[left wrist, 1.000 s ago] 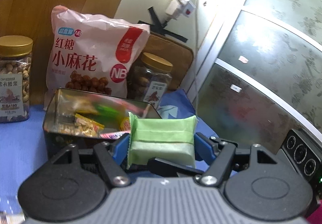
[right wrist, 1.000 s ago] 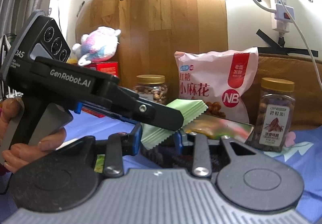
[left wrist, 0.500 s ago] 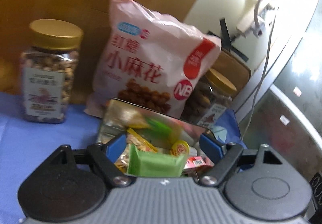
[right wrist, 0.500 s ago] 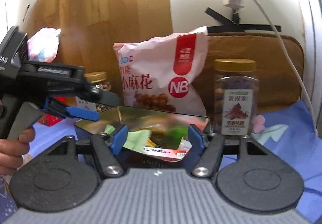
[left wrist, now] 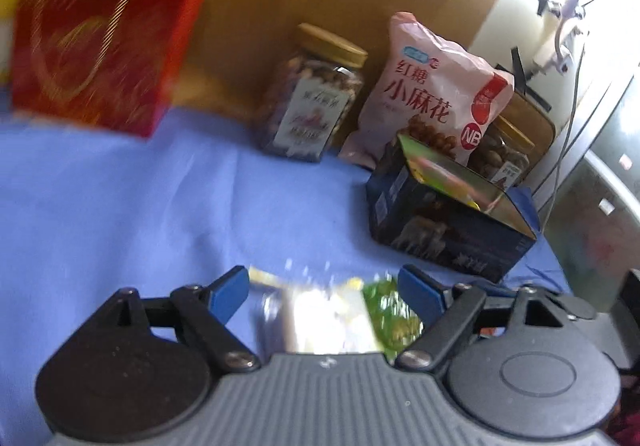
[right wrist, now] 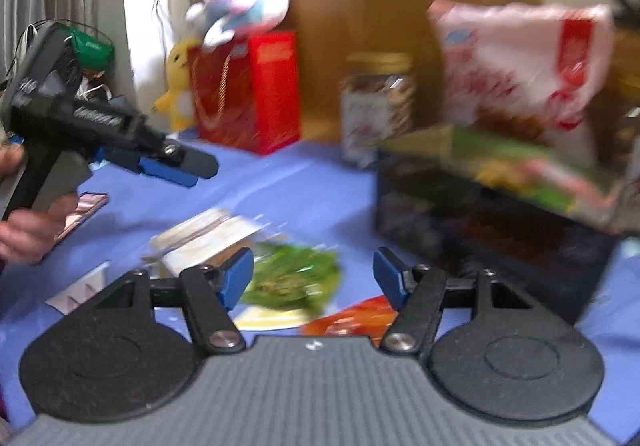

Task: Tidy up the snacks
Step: 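Grasp the clear bag with the white bar and gold tie with the left gripper, then carry the clear bar bag over the tin box and release it inside, then move the left gripper to the green printed snack pack and close on it, then hold the green snack pack in the left gripper and settle the grip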

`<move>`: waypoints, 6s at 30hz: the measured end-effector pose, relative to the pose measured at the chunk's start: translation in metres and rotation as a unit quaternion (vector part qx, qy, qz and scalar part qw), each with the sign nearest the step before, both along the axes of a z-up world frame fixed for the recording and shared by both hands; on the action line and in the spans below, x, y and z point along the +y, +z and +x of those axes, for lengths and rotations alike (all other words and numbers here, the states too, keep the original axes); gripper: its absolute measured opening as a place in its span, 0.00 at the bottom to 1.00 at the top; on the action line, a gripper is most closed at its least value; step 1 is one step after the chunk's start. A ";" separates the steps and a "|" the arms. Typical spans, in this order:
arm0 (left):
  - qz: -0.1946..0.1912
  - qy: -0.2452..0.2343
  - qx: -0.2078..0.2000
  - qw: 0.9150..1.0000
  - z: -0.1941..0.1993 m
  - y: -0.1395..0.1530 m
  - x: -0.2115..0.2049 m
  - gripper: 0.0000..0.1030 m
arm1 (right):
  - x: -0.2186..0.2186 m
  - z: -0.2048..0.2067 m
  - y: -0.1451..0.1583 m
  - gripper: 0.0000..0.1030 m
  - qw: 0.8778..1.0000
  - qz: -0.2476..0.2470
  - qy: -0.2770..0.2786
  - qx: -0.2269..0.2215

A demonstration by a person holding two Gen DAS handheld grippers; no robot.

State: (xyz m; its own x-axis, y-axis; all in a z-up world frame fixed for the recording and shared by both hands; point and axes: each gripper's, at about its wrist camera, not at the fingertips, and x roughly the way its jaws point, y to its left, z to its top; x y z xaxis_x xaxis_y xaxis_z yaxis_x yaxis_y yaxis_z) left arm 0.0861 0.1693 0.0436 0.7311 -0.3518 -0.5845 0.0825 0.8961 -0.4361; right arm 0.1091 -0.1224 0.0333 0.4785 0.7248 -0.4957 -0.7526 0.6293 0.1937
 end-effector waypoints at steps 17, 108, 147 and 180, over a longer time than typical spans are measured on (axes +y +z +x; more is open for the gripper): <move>-0.033 -0.019 0.003 0.999 -0.019 -0.029 -0.027 0.67 | 0.062 -0.034 -0.011 0.51 0.997 -0.056 0.050 -0.026; -0.008 -0.019 0.000 1.000 0.009 -0.045 -0.072 0.80 | 0.040 -0.001 -0.023 0.75 0.995 -0.097 0.005 -0.033; 0.098 -0.004 -0.021 0.995 0.002 -0.046 -0.104 0.82 | 0.041 -0.004 -0.022 0.67 0.994 -0.098 0.007 -0.038; 0.089 0.010 -0.021 0.996 0.002 -0.046 -0.097 0.92 | 0.040 -0.041 -0.019 0.34 0.995 -0.084 0.003 -0.048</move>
State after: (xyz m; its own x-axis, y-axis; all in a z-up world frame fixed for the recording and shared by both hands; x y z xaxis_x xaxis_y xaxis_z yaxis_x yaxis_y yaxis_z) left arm 0.0883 0.0720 -0.0025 0.7620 -0.2304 -0.6052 0.0790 0.9606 -0.2663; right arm 0.0680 -0.0826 0.0142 0.5252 0.6380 -0.5631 -0.7660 0.6426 0.0137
